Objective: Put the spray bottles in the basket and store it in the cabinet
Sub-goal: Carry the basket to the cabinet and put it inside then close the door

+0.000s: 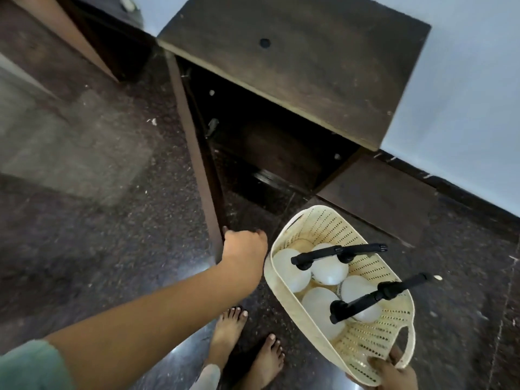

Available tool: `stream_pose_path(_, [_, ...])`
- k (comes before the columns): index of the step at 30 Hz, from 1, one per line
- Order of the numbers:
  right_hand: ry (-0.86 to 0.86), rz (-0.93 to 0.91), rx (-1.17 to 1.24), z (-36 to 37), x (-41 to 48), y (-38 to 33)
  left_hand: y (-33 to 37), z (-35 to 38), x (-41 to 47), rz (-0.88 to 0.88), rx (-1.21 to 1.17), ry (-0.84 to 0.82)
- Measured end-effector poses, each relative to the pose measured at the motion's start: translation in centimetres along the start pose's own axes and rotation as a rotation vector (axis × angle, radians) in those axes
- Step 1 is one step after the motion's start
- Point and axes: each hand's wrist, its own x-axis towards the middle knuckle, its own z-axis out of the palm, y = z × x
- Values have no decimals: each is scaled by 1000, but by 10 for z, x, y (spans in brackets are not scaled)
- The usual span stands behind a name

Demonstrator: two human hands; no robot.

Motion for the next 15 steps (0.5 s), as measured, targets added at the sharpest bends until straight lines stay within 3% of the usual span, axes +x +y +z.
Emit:
stream_pose_path(4, [-111, 7, -6, 43, -19, -13, -51, 18, -14, 8, -15, 170])
stream_pose_path(7, [-203, 11, -35, 74, -26, -18, -92, 41, -25, 40, 192, 407])
stream_pose_path(9, [-252, -21, -33, 95, -38, -19, -112, 56, -28, -38, 267, 453])
stream_pose_path(15, [-328, -64, -35, 144, -47, -30, -185, 77, -31, -282, -98, 569])
